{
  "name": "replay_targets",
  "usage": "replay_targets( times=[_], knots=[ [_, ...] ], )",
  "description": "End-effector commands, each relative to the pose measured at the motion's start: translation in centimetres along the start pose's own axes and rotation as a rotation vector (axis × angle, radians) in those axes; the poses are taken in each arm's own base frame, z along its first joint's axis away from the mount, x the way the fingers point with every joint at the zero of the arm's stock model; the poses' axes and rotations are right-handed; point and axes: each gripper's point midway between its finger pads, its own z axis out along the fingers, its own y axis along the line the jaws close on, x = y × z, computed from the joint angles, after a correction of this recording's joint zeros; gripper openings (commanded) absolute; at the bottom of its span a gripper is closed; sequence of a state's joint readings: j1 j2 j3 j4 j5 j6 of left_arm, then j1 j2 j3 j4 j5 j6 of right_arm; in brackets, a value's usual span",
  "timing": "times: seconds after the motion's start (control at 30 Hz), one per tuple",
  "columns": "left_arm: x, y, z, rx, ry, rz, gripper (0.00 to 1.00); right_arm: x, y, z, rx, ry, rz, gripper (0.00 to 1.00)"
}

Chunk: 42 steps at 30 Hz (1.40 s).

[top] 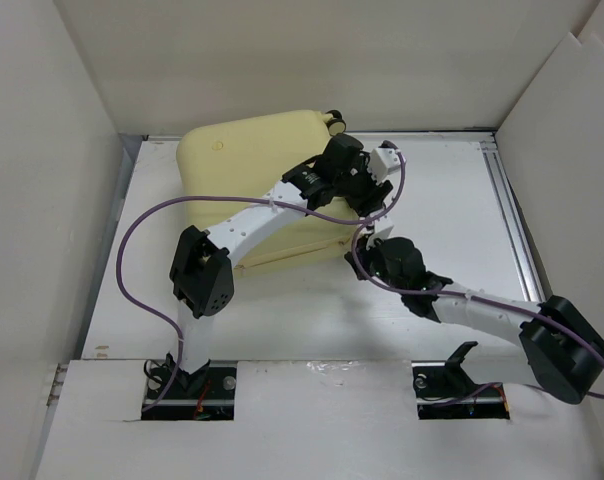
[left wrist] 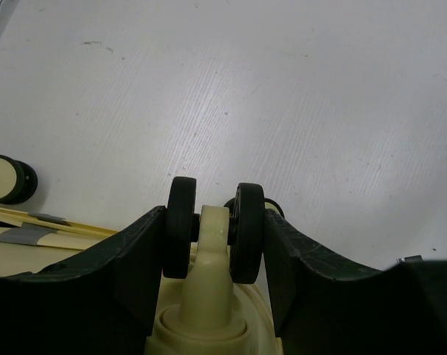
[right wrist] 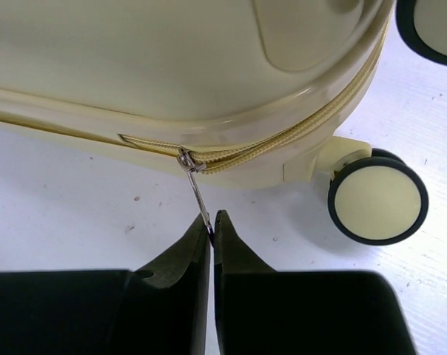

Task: Pack the luggage

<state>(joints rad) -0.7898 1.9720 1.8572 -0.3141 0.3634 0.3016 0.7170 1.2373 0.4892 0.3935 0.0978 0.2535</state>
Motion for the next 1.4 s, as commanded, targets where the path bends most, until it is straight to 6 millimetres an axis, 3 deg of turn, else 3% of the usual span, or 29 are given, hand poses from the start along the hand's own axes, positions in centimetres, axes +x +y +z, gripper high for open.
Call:
replay_targets(
  times=[0.0,0.13,0.23,0.4,0.73,1.03,1.17,1.37],
  knots=[
    [-2.8,0.5,-4.1,-0.044,-0.054,-0.046,0.0,-3.4,-1.4,-0.3,0.088,-0.111,-0.09,0.0],
    [-3.2,0.0,-4.1,-0.038,-0.063,-0.039,0.0,-3.5,-1.0,-0.6,0.077,-0.11,-0.093,0.0],
    [-2.9,0.1,-3.8,-0.036,-0.055,-0.042,0.0,-3.4,-0.6,0.3,0.074,-0.088,-0.109,0.14],
    [-2.9,-0.1,-3.8,-0.027,-0.056,-0.042,0.0,-2.6,-0.2,3.1,0.077,0.002,-0.136,0.24],
    [-2.2,-0.1,-3.3,-0.024,-0.04,-0.057,0.0,-4.5,2.8,3.1,0.005,-0.041,-0.176,0.47],
    [-1.8,-0.1,-2.9,-0.022,-0.031,-0.06,0.0,-4.4,4.6,3.0,-0.062,-0.036,-0.162,0.54],
    [-1.8,-0.1,-2.9,-0.022,-0.031,-0.06,0.0,-5.6,5.4,3.2,-0.067,-0.058,-0.143,0.57],
    [-1.8,-0.1,-2.9,-0.022,-0.031,-0.06,0.0,-5.7,4.6,3.9,0.018,-0.057,-0.061,0.62]
  ],
)
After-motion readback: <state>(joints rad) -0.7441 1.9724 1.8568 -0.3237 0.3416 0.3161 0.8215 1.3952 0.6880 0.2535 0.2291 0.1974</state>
